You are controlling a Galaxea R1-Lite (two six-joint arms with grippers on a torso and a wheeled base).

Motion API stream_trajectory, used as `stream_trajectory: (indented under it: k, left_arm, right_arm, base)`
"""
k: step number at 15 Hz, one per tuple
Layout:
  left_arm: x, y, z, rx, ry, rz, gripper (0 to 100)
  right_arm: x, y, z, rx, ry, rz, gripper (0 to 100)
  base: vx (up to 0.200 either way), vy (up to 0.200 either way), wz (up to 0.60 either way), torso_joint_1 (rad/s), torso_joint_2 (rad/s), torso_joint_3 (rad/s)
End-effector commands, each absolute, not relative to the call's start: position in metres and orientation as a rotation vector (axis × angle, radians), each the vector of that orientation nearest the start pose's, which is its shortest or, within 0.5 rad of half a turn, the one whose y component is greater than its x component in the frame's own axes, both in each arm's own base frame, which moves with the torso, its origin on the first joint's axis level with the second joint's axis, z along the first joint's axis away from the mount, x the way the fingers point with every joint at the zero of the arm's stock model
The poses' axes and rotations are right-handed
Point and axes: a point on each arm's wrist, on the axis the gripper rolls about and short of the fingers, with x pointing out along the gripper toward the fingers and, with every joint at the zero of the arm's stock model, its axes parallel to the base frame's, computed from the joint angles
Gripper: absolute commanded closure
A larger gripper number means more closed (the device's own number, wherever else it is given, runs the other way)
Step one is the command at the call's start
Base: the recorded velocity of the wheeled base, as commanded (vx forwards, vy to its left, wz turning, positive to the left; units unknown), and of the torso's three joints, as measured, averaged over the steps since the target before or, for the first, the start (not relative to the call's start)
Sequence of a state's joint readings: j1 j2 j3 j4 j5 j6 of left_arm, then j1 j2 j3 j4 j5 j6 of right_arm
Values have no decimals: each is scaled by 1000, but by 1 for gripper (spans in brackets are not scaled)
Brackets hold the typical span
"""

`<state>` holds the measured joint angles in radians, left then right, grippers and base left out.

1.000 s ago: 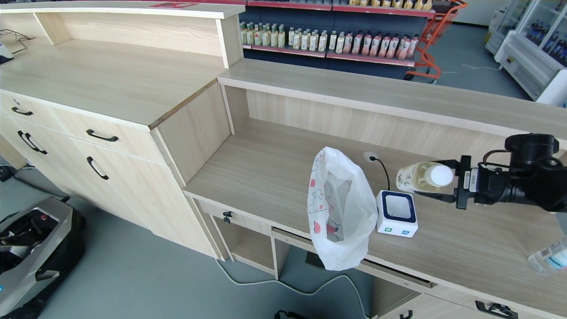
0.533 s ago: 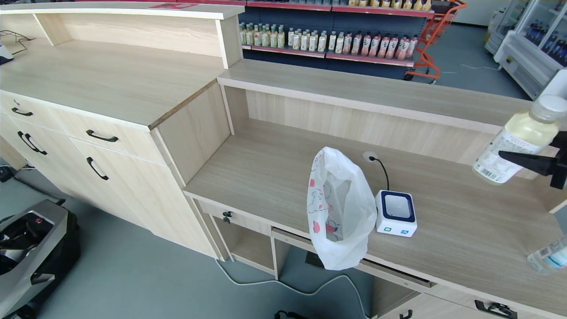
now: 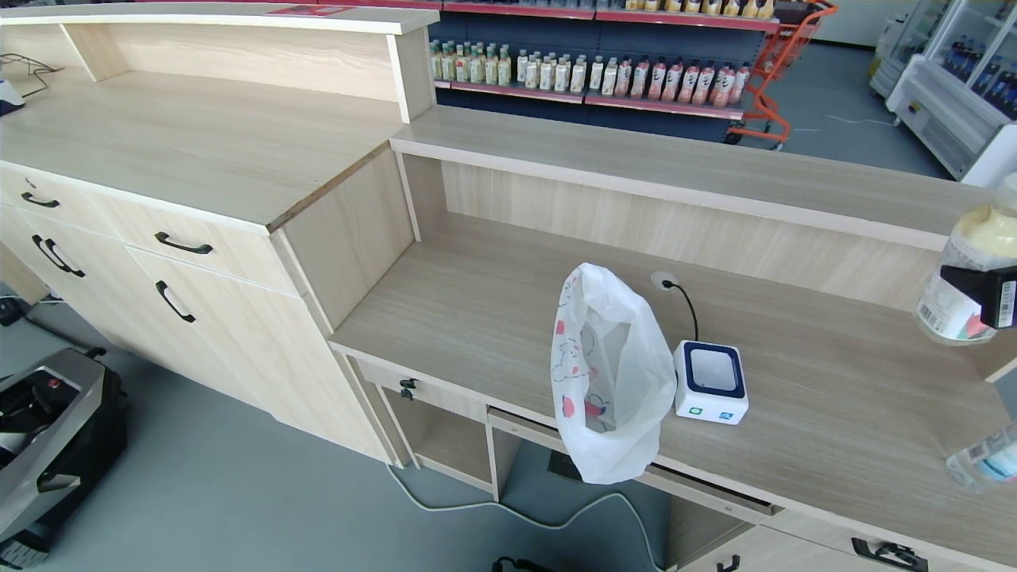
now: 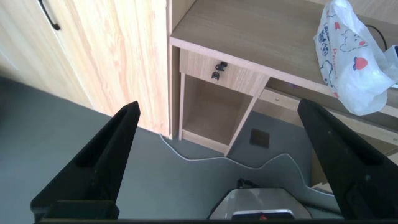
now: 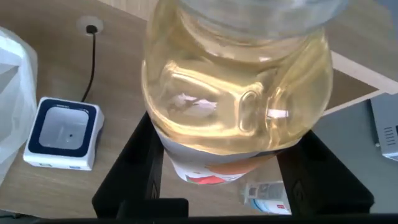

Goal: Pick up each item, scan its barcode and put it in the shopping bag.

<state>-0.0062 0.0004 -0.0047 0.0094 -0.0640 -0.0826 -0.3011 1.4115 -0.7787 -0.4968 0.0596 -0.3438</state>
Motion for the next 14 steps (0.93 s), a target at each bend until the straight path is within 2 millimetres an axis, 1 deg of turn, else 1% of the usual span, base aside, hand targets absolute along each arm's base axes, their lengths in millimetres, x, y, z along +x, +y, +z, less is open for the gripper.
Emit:
stream_trajectory:
  k: [1, 5, 10, 11, 12, 14]
  left_arm:
    - [-23, -1, 76, -83, 7, -69, 0]
    - [-23, -1, 76, -83, 8, -70, 0]
    - [-23, -1, 76, -83, 8, -70, 0]
    - [-23, -1, 76, -83, 8, -70, 0]
    - [-23, -1, 76, -83, 8, -70, 0]
    - [-23, -1, 76, -83, 8, -70, 0]
  right_arm:
    - [231, -51, 233, -340, 165, -233, 100]
    - [237, -42, 234, -354, 51, -264, 100]
    - [251, -32, 225, -378, 27, -262, 100]
    - [253, -29, 223, -378, 29, -247, 100]
    - [257, -23, 220, -379, 31, -220, 100]
    - [270, -4, 208, -381, 21, -147, 100]
  base:
    - [0, 0, 0, 0, 0, 0]
    - [0, 0, 0, 0, 0, 0]
    - [0, 0, 0, 0, 0, 0]
    - [0, 0, 600, 2, 2, 2]
    - [0, 0, 600, 2, 2, 2]
    - [0, 0, 600, -2, -5, 2]
